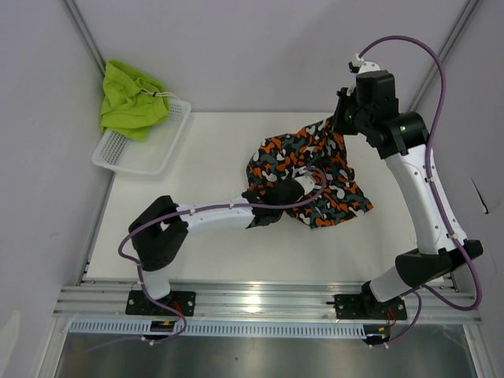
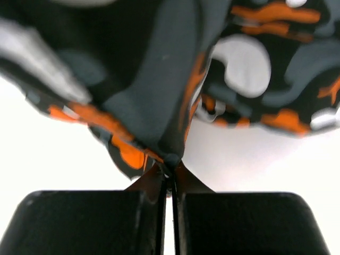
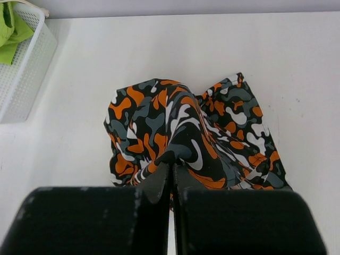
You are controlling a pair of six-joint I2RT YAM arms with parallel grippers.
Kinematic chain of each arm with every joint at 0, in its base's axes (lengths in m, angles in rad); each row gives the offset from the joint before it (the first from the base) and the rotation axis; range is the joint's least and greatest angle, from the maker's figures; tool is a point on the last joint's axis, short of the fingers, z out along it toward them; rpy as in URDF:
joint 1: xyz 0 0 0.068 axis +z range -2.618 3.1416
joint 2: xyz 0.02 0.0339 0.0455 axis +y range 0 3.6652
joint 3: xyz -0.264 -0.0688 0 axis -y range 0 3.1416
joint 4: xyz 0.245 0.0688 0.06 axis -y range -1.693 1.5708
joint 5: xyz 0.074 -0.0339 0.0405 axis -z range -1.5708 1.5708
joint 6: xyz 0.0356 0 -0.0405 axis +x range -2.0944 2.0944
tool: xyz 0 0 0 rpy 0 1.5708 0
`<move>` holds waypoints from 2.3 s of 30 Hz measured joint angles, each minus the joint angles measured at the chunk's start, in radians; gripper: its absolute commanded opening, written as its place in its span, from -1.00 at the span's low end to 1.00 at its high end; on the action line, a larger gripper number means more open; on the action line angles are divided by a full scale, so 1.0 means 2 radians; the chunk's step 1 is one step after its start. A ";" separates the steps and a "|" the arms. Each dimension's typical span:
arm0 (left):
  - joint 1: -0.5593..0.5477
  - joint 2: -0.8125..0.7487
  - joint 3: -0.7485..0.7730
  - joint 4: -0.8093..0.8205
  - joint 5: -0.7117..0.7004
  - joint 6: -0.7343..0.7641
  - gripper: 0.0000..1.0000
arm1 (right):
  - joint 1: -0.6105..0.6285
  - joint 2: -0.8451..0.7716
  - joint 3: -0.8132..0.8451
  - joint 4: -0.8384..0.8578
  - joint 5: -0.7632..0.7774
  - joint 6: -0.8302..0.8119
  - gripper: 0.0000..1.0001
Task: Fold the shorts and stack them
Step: Flatten the shorts out
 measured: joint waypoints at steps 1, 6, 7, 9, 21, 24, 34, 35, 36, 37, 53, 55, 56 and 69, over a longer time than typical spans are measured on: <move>0.000 -0.010 0.000 -0.018 0.001 -0.005 -1.00 | -0.001 0.000 0.000 -0.002 -0.001 0.000 -1.00; 0.000 -0.101 0.002 -0.132 0.065 -0.047 -1.00 | -0.007 -0.011 -0.012 0.001 -0.002 0.001 -1.00; 0.000 -0.126 0.007 -0.153 0.094 -0.055 -1.00 | -0.010 -0.017 -0.020 0.002 -0.003 0.001 -1.00; 0.000 -0.159 0.023 -0.181 0.142 -0.063 -1.00 | -0.020 -0.025 -0.030 0.001 -0.005 0.003 -1.00; 0.047 -0.034 0.086 -0.220 0.335 -0.065 -0.53 | -0.068 -0.003 -0.034 -0.004 -0.011 0.016 -1.00; 0.053 -0.010 0.076 -0.206 0.331 -0.075 -0.15 | -0.076 0.011 -0.034 -0.002 -0.011 0.018 -1.00; 0.044 -0.115 -0.053 -0.134 0.254 -0.102 0.37 | -0.109 0.045 -0.033 0.012 -0.019 0.022 -1.00; 0.041 -0.132 -0.067 -0.123 0.243 -0.103 0.39 | -0.110 0.050 -0.033 0.014 -0.020 0.022 -1.00; 0.037 -0.151 -0.081 -0.116 0.230 -0.104 0.41 | -0.111 0.055 -0.033 0.015 -0.022 0.022 -1.00; 0.033 -0.165 -0.091 -0.112 0.220 -0.107 0.43 | -0.112 0.059 -0.033 0.016 -0.023 0.022 -1.00; -0.103 -0.144 -0.155 -0.059 0.041 -0.175 0.39 | -0.116 0.073 -0.033 0.027 -0.045 0.033 -1.00; -0.105 -0.110 -0.142 -0.065 0.026 -0.185 0.41 | -0.117 0.073 -0.033 0.027 -0.049 0.035 -1.00; -0.105 -0.096 -0.137 -0.067 0.019 -0.189 0.42 | -0.117 0.073 -0.033 0.027 -0.050 0.035 -1.00; -0.094 -0.019 -0.070 -0.072 -0.020 -0.212 0.42 | -0.119 0.073 -0.033 0.035 -0.068 0.039 -1.00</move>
